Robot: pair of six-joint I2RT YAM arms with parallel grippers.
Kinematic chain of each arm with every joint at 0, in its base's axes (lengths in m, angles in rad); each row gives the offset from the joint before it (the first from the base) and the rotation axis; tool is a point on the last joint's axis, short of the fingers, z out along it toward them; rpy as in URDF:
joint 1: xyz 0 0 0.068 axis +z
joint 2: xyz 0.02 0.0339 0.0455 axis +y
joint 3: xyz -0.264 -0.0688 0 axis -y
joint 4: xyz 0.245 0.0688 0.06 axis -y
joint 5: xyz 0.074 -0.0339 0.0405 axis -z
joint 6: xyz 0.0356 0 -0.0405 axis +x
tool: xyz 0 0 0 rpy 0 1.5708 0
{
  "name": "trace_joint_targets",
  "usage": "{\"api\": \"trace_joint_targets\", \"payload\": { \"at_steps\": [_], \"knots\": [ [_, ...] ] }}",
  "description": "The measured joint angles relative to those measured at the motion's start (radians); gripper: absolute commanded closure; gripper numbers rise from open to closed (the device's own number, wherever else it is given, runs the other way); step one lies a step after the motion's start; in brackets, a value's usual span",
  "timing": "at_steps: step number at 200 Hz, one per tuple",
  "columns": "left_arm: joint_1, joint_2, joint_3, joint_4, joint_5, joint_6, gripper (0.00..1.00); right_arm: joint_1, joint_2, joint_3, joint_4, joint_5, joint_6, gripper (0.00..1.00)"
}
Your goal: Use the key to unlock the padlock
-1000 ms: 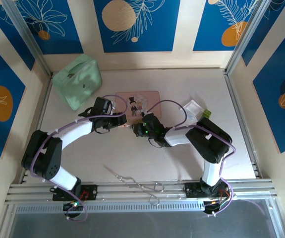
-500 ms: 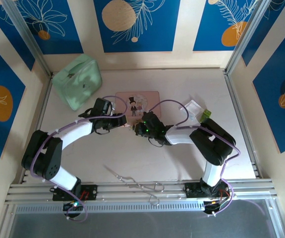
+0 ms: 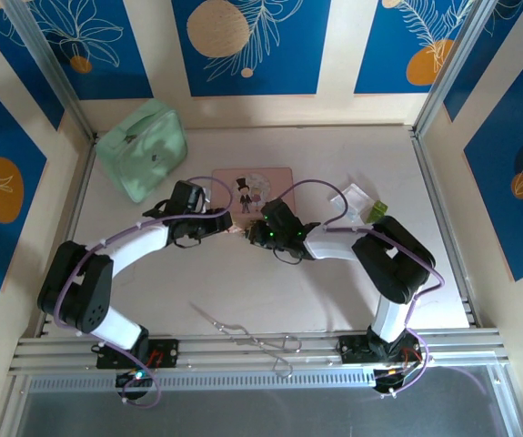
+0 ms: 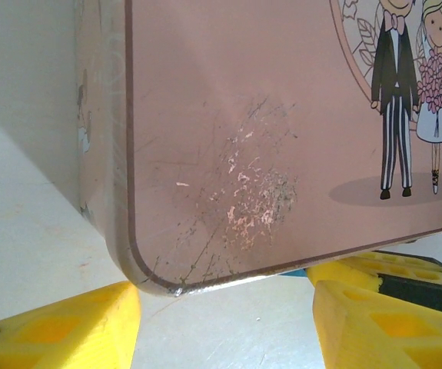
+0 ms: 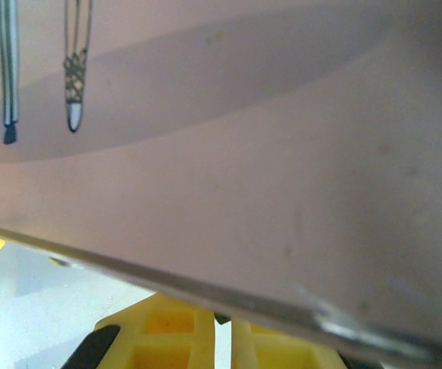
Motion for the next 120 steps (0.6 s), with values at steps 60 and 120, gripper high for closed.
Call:
{"api": "trace_joint_targets", "payload": {
  "at_steps": [60, 120],
  "knots": [
    [0.0, 0.0, 0.0, 0.0, 0.0, 0.0, 0.39, -0.004, 0.006, -0.016, 0.043, -0.003, -0.027, 0.92],
    [0.0, 0.0, 0.0, 0.0, 0.0, 0.0, 0.39, -0.006, 0.006, -0.03, 0.073, -0.012, -0.047, 0.94]
  ]
}}
